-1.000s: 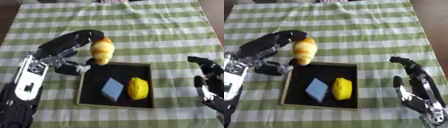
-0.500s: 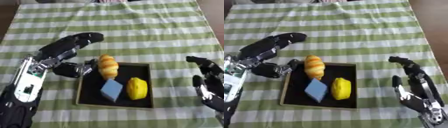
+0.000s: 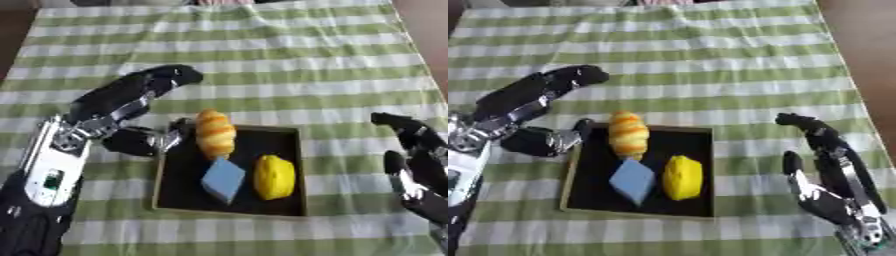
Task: Pick up objects on the table and place them in the box.
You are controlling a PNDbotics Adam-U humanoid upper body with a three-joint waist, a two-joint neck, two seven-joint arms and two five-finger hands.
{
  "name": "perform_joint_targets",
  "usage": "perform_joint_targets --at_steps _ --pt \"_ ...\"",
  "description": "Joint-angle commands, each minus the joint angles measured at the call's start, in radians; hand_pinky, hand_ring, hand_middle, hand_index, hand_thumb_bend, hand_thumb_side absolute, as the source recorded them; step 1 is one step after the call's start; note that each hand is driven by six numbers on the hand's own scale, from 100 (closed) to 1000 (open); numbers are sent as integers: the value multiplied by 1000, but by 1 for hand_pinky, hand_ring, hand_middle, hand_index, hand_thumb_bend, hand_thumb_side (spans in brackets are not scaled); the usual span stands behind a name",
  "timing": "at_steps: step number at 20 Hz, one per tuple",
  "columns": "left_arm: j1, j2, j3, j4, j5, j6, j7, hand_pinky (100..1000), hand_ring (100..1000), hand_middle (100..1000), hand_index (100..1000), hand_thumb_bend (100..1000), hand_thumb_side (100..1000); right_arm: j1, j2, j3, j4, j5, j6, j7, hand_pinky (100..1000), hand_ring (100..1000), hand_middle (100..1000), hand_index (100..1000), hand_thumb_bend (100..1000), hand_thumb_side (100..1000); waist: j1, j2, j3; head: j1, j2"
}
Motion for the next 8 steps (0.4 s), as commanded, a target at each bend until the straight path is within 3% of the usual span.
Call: perform_joint_targets --at_steps 1,5,8 --pt "6 116 83 -51 150 40 57 817 788 717 792 100 534 6 -23 -10 -14 -4 -26 -5 1000 887 761 865 100 470 -2 -21 0 -3 -13" --pt "63 304 242 -123 370 178 252 808 769 723 814 100 624 12 -41 -13 -14 -2 -78 -24 1000 886 761 862 100 470 -3 -17 -3 -2 -14" --pt "101 432 337 -178 503 196 444 819 790 743 832 100 626 18 -51 -11 -14 5 -125 -44 1000 883 759 857 100 470 -4 -11 -8 16 -14"
